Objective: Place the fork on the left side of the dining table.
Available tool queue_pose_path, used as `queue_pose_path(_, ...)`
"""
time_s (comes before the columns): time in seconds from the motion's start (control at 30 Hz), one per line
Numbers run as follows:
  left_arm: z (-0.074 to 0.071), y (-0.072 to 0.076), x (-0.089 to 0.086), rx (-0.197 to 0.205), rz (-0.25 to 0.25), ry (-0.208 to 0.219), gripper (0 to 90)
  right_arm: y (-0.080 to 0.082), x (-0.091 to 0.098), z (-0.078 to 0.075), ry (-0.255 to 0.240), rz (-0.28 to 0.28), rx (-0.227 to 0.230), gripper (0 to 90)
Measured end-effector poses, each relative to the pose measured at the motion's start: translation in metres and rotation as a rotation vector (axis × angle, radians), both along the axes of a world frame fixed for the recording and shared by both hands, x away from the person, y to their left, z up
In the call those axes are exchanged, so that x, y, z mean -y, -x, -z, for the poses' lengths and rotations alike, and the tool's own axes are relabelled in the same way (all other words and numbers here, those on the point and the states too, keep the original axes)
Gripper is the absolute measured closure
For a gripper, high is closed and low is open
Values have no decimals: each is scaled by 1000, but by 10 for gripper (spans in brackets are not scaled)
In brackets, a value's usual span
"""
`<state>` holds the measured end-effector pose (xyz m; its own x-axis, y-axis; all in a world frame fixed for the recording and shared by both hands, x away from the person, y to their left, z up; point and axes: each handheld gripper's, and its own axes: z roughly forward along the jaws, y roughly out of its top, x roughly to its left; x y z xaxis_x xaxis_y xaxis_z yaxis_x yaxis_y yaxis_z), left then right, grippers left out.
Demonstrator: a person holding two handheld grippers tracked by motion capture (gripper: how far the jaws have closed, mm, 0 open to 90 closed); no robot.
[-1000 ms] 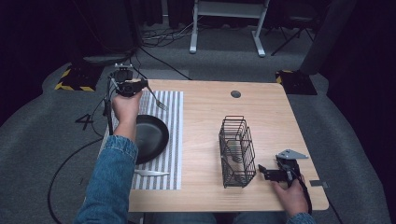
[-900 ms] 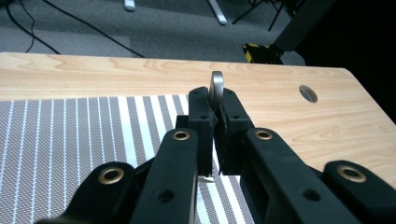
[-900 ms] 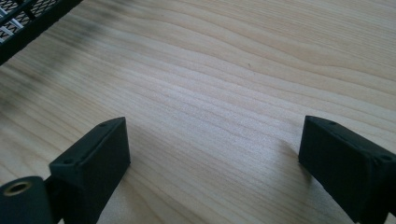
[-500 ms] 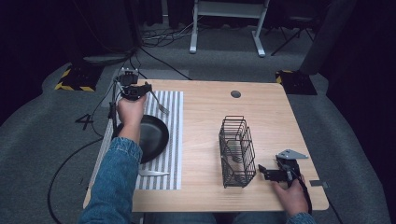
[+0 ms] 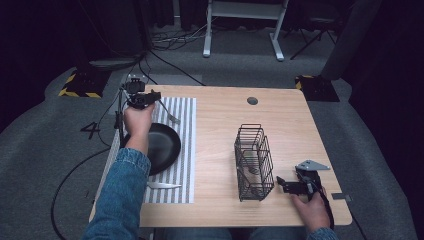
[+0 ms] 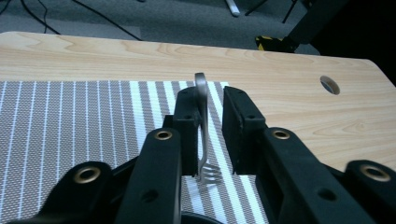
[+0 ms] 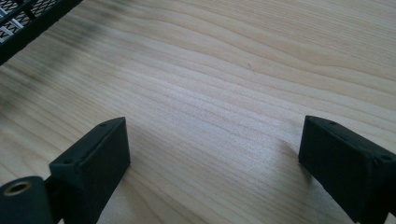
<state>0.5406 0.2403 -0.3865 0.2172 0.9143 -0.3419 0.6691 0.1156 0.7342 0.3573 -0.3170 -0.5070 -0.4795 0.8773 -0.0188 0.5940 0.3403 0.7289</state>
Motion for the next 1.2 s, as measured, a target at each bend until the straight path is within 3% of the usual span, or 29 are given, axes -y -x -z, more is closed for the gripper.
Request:
queue_pose_path(0.1,2,0,-5,5,-9,29,708,0,0,0,0,0,0,87)
queue_pose_path(0.33,10,2,-16,1,-27,43,666,0,0,0,0,0,0,87)
queue_pose_path(0.57,22,2,-35,-14,-53,108,648,0,0,0,-1,2,0,90)
queue_pose_path(1.2,43,-9,-69,-49,-77,134,636,0,0,0,-3,6,1,97)
